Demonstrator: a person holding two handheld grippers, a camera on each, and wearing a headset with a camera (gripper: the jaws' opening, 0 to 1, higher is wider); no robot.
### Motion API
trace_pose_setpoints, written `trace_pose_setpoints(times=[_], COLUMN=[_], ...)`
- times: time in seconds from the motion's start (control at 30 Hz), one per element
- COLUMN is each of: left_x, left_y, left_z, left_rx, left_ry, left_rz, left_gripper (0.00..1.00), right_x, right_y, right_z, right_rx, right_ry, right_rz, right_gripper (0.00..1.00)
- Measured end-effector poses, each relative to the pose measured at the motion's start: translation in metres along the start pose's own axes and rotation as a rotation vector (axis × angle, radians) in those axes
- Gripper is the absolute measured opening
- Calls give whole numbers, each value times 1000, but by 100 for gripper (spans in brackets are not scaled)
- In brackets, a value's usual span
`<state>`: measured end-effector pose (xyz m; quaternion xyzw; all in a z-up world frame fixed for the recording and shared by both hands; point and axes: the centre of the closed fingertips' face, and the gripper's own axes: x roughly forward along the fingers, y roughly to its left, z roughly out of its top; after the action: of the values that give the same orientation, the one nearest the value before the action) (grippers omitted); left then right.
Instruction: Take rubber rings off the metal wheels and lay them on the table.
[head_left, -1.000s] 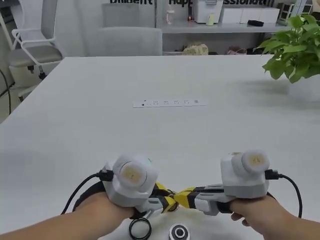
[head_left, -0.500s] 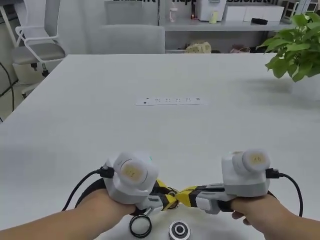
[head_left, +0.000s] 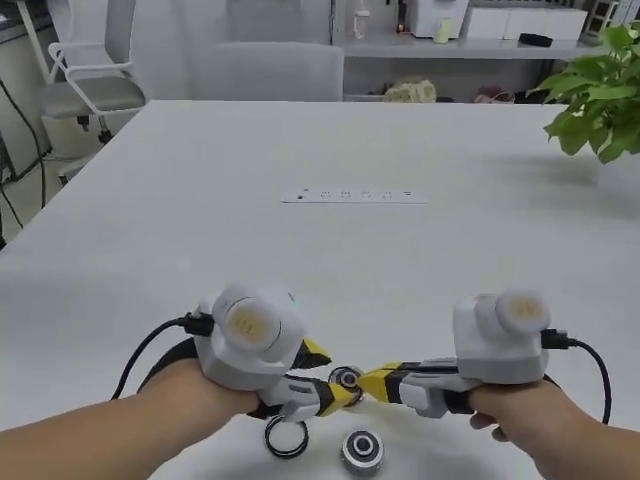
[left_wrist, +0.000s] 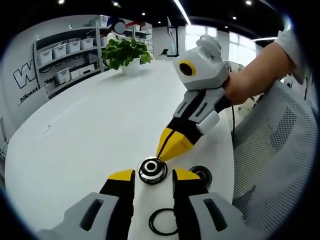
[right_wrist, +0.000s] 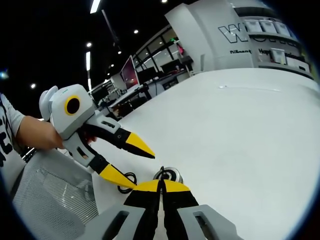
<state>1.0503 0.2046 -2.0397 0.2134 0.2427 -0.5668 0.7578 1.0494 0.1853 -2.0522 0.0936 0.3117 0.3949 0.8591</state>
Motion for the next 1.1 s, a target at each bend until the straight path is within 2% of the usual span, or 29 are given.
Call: trace_pose_setpoints(times=[0.2, 0.4, 0.7, 1.1], left_x=[-12, -29, -53, -84], left_y=[2, -2, -8, -13], left_z=[2, -1, -1, -5], left_rx=[-17, -51, -61, -88], left_ry=[-12, -20, -42, -69], left_rz=[22, 21, 27, 59], left_gripper=[30, 35, 40, 47], right_x=[-1, -6, -9, -9], right_y=[3, 9, 16, 31], right_z=[2, 8, 10, 15], right_rx=[-1, -5, -12, -25], right_ry=[-2, -7, -7, -3], right_rz=[6, 16, 21, 43], right_gripper=[0, 0, 0, 0])
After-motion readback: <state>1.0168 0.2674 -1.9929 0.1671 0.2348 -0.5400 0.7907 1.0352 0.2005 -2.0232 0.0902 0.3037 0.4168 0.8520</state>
